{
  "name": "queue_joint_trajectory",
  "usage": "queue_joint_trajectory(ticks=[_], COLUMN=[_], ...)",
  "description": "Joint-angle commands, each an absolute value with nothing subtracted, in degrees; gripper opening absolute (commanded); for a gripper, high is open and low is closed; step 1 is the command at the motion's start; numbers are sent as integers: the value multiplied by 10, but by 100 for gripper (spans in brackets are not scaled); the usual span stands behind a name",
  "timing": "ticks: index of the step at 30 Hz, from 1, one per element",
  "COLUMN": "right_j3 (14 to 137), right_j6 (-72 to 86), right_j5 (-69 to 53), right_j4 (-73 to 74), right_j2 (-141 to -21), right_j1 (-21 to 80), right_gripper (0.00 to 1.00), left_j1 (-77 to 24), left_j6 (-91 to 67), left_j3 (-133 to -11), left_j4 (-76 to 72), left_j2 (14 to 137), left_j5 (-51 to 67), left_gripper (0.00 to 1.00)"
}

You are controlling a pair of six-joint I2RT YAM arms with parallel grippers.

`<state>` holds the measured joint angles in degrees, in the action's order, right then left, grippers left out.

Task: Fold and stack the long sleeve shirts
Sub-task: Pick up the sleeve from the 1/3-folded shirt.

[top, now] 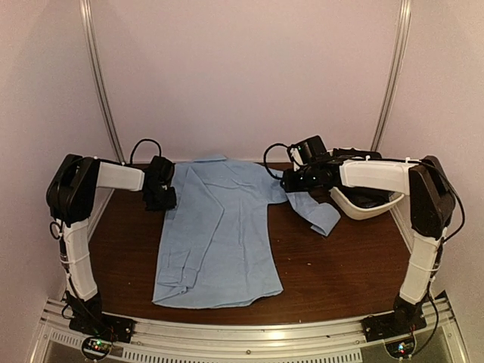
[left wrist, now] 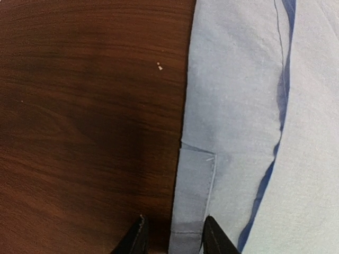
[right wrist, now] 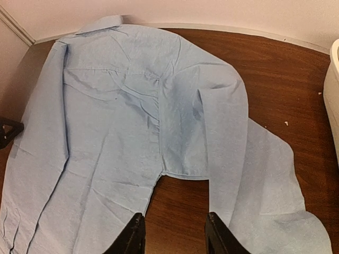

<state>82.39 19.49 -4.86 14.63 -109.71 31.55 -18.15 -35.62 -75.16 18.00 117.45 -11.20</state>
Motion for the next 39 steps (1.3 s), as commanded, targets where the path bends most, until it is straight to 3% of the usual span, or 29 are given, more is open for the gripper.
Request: queue_joint_trajectory(ticks=[1, 12, 18, 29, 39], right_j3=[775, 621, 547, 472, 478], right_j6=[196, 212, 212, 224, 218], right_j5=[-3, 56, 67, 116, 128], right_j4=[117, 113, 106, 87, 74], right_j2=[-1032, -925, -898, -896, -940], right_j1=[310, 305, 303, 303, 302], right_gripper=[41, 44, 45, 45, 46], left_j1=[-178, -193, -263, -423, -487], left_j6=[-329, -314, -324, -344, -345], left_j3=[-753, -791, -803, -827, -823], left_j4=[249, 251, 242, 206, 204], left_j2=[1171, 1091, 1061, 1122, 1169], left_j5=[-91, -31, 0, 78, 86], left_gripper=[37, 45, 46, 45, 44])
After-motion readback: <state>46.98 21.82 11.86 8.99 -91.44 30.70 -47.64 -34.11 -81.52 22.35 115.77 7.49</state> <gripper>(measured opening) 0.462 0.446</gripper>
